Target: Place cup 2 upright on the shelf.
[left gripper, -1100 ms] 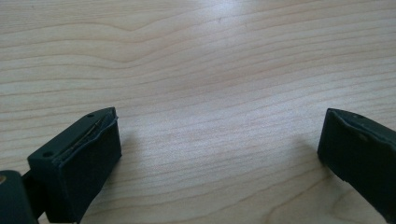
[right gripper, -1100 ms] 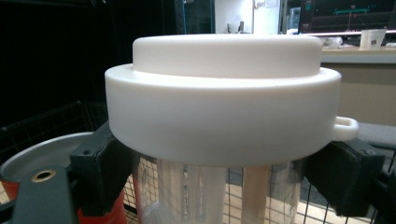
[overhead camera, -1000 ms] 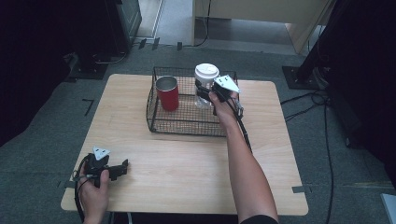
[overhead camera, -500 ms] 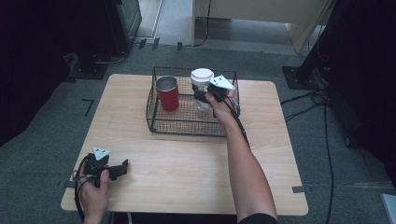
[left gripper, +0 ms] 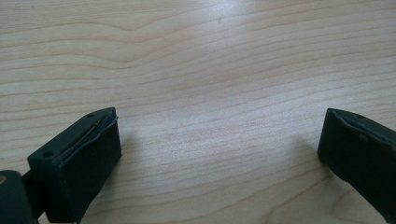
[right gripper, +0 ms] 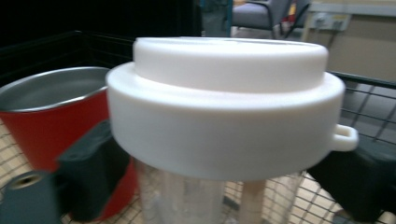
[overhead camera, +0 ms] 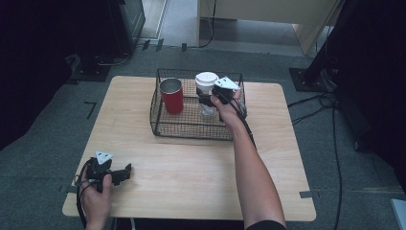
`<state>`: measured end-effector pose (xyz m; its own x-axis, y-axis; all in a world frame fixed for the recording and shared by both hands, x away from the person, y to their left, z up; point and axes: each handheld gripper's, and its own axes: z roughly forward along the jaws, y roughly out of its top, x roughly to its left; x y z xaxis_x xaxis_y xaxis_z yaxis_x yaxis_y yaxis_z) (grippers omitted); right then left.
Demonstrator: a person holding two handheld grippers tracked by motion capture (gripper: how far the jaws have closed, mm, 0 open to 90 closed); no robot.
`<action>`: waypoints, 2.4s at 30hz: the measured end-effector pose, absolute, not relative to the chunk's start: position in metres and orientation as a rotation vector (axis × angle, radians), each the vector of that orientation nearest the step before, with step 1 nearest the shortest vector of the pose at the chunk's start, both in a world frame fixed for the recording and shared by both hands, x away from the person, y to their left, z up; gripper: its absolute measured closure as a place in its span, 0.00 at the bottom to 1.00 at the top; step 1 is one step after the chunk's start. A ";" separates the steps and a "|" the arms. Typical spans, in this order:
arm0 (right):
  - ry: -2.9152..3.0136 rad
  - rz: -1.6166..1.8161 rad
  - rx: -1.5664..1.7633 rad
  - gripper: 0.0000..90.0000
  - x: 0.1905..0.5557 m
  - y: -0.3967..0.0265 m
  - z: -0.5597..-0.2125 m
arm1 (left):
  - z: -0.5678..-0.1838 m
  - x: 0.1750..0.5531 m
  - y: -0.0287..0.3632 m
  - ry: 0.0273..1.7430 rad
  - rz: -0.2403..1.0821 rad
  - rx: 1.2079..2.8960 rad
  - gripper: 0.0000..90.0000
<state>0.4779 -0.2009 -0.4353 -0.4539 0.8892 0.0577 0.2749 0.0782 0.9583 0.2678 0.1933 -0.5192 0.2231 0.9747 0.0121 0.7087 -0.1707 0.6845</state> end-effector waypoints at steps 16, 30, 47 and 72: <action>1.804 1.376 1.143 0.01 0.468 -0.208 -0.426 | -0.519 0.268 0.193 1.546 0.626 1.948 0.00; 1.791 1.380 1.153 0.05 0.465 -0.212 -0.426 | -0.519 0.268 0.193 1.546 0.626 1.948 0.00; 1.734 1.394 1.109 0.00 0.457 -0.211 -0.415 | -0.519 0.268 0.193 1.546 0.626 1.948 0.00; 1.569 1.546 0.917 0.00 0.405 -0.223 -0.366 | -0.519 0.268 0.193 1.546 0.626 1.948 0.00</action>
<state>0.4050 -0.2231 -0.3662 -0.4724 0.8811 -0.0209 -0.0077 0.0195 0.9998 0.2678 0.1933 -0.5192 0.2228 0.9748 0.0119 0.7086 -0.1703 0.6847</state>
